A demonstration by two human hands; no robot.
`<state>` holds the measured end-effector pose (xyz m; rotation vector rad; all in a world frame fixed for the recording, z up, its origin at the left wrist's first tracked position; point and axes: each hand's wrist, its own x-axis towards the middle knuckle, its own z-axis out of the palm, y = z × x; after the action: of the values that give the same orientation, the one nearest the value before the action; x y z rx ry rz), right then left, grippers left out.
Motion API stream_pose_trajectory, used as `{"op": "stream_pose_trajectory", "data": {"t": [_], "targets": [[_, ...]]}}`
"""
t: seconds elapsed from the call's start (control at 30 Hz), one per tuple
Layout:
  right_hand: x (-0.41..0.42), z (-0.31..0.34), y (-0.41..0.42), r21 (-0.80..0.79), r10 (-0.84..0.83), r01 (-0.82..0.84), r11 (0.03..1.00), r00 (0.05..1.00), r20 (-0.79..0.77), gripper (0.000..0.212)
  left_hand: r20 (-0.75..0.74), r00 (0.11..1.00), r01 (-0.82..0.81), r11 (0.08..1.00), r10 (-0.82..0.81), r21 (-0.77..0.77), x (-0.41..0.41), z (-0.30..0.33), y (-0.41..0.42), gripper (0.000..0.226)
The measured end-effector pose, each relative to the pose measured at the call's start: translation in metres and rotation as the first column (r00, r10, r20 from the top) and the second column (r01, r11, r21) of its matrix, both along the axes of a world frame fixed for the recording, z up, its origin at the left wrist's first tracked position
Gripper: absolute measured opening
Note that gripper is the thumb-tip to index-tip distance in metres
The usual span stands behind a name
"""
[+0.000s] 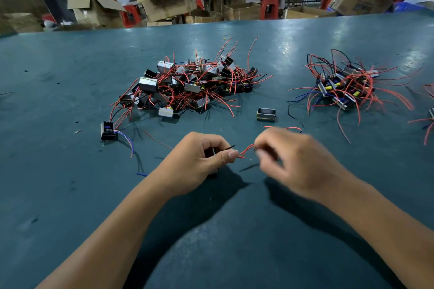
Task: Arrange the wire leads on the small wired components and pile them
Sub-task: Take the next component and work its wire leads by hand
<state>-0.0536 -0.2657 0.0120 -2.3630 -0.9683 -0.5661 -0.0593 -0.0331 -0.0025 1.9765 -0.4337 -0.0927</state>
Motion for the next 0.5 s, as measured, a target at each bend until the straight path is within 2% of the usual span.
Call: {"op": "stream_pose_trajectory", "data": {"t": [0.03,0.1,0.17,0.2,0.27,0.37,0.43,0.5], "targets": [[0.008,0.003,-0.010,0.084,-0.109,0.110,0.990,0.994,-0.015,0.004,0.000,1.000,0.000,1.000,0.000,0.001,0.000,0.000,0.000,0.030],[0.027,0.010,-0.037,0.192,-0.409,0.422,0.886,0.906,-0.105,0.009,-0.003,1.000,-0.008,1.000,0.008,0.003,0.000,0.000,0.001,0.031],[0.039,0.010,-0.054,0.093,-0.576,0.624,0.776,0.761,-0.298,0.025,0.002,1.000,-0.021,1.000,0.021,0.014,0.000,-0.001,0.000,0.028],[0.041,0.006,-0.056,0.016,-0.604,0.655,0.756,0.706,-0.370,0.034,0.010,1.000,-0.024,0.999,0.024,0.027,0.000,-0.001,0.000,0.026],[0.040,-0.002,-0.048,-0.121,-0.641,0.661,0.741,0.642,-0.421,0.049,0.027,0.999,-0.027,0.998,0.026,0.051,0.000,-0.002,0.000,0.024],[0.036,-0.009,-0.031,-0.281,-0.729,0.674,0.684,0.616,-0.298,0.064,0.071,0.997,-0.046,0.993,0.038,0.108,0.000,0.000,0.003,0.024],[0.037,-0.009,-0.025,-0.336,-0.749,0.671,0.661,0.617,-0.240,0.060,0.103,0.993,-0.077,0.985,0.061,0.157,0.002,0.001,0.005,0.022],[0.039,-0.005,-0.026,-0.334,-0.686,0.601,0.726,0.662,-0.301,0.047,0.113,0.990,-0.104,0.979,0.085,0.175,0.003,0.001,0.009,0.020]]}}
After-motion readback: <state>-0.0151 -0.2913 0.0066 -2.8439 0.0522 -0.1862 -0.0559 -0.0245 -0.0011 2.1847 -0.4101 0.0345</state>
